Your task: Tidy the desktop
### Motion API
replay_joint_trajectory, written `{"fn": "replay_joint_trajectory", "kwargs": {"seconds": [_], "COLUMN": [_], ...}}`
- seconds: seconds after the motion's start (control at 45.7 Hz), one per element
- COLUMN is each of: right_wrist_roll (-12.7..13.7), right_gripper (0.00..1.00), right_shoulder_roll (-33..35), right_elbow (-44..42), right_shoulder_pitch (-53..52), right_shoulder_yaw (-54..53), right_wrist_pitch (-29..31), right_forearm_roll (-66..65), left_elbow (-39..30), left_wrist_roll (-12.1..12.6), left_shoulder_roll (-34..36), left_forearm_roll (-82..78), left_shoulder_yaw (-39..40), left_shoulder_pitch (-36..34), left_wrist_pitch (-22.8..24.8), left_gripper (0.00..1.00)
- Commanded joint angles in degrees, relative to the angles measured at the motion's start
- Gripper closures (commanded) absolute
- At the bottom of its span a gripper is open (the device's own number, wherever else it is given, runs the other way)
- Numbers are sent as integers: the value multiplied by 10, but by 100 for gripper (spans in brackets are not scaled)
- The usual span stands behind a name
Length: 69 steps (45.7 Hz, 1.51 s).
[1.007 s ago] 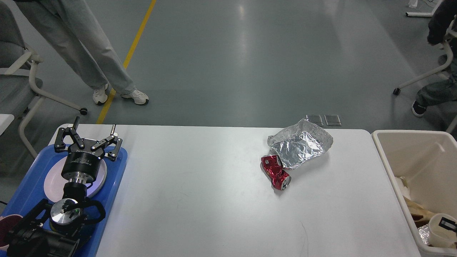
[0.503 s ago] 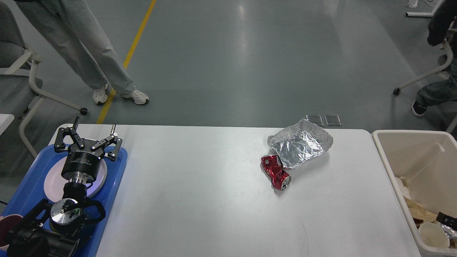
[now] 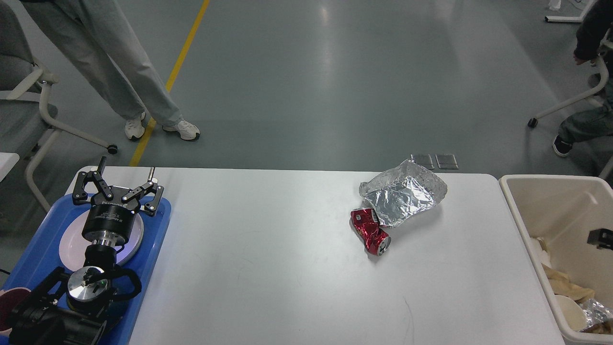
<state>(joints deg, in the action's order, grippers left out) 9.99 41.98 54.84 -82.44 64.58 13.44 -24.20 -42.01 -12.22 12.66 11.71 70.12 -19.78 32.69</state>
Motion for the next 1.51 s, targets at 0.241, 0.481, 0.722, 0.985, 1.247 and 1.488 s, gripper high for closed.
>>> {"fn": "replay_joint_trajectory", "kwargs": {"seconds": [0.241,0.481,0.722,0.985,1.247,1.488], "right_wrist_roll": [28,25,27,28,27,24], "right_gripper": [0,0,2,0,0,0], "right_shoulder_roll": [-154,-219,-304,-311,-301,-292], "right_elbow": [228,348,382,387,355,238], "right_shoulder_pitch": [-344,-483,-548,-545,-455,-291], "right_shoulder_yaw": [63,42,91,87,77,9], "right_wrist_pitch": [261,277,206,169,58,-16], "right_forearm_roll": [4,98,274,306,355,371], "left_elbow": [0,0,0,0,0,0], "left_wrist_roll": [0,0,0,0,0,0], "left_shoulder_roll": [0,0,0,0,0,0], "left_forearm_roll": [0,0,0,0,0,0], "left_shoulder_yaw": [-1,-1,-1,-1,-1,-1], "left_shoulder_pitch": [0,0,0,0,0,0], "left_wrist_pitch": [0,0,0,0,0,0], "left_gripper": [4,4,4,4,4,4]}}
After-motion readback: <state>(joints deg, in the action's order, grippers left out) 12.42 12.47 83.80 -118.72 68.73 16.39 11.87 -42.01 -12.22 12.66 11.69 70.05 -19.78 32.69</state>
